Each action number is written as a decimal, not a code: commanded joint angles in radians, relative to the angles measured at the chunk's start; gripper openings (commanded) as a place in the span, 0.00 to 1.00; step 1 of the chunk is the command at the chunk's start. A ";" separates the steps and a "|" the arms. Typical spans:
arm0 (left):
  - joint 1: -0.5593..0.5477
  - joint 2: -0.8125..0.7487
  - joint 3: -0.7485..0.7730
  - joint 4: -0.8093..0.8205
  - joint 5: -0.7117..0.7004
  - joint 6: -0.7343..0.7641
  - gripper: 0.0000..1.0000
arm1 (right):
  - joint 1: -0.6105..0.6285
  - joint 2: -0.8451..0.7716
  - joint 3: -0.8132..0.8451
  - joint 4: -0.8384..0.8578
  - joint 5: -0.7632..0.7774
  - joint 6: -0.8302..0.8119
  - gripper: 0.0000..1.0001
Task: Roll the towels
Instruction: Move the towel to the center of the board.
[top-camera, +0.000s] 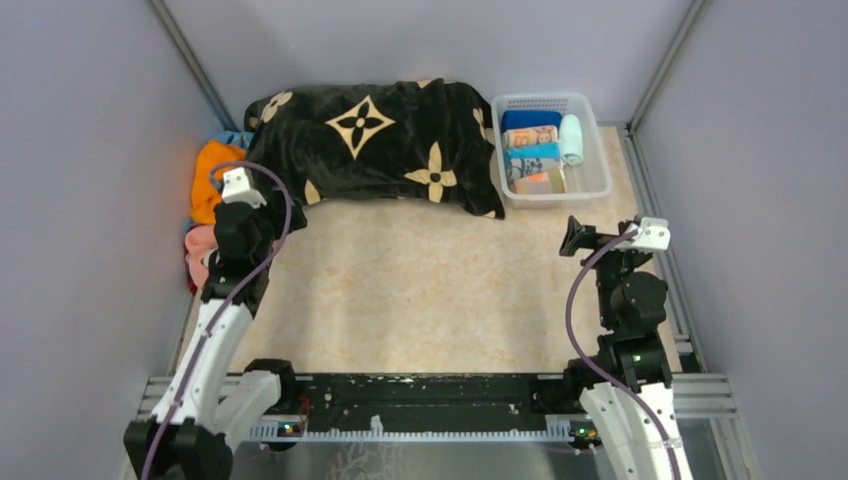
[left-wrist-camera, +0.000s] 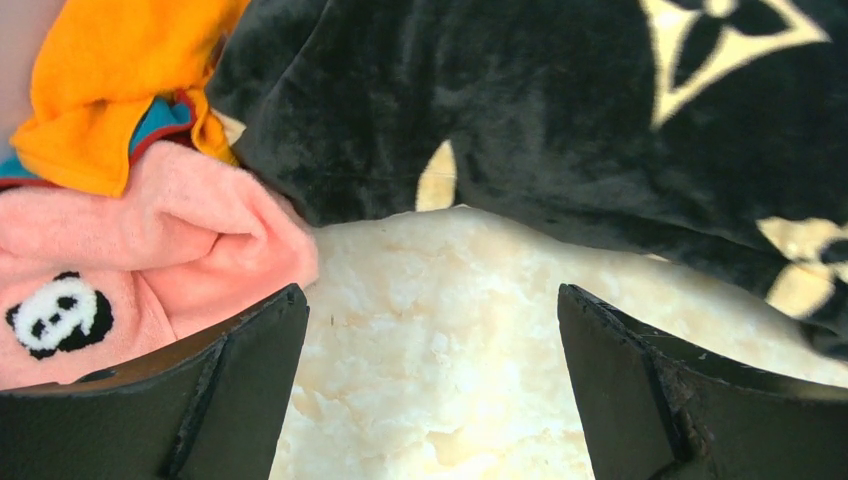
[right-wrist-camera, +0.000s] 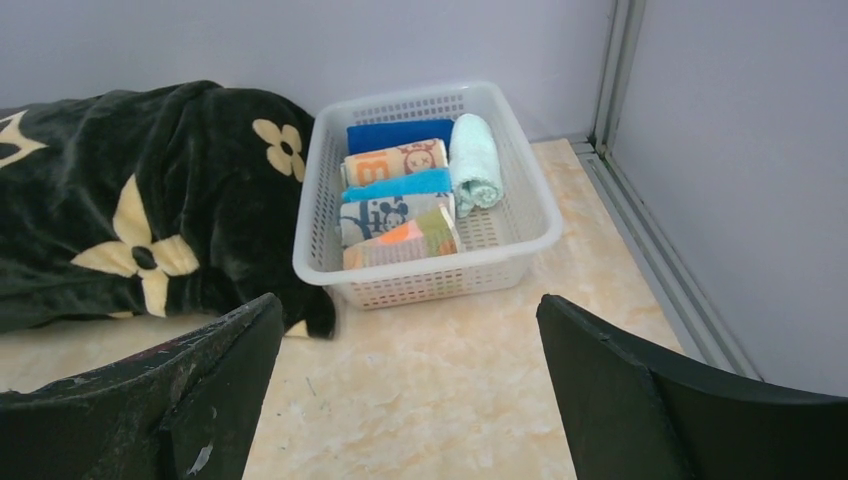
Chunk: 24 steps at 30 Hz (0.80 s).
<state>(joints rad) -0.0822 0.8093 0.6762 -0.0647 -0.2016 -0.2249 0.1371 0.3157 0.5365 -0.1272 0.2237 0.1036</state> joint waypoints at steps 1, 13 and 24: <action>0.056 0.169 0.080 0.068 -0.047 -0.083 0.99 | 0.028 -0.018 0.000 0.037 -0.018 -0.017 0.99; 0.333 0.632 0.247 0.339 -0.135 -0.187 0.96 | 0.085 -0.037 -0.026 0.056 -0.103 -0.050 0.99; 0.472 1.034 0.443 0.179 0.008 -0.213 0.91 | 0.093 -0.009 -0.037 0.071 -0.112 -0.065 0.99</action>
<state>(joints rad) 0.3729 1.7706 1.0592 0.2062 -0.2680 -0.4145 0.2150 0.2977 0.5014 -0.1120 0.1253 0.0532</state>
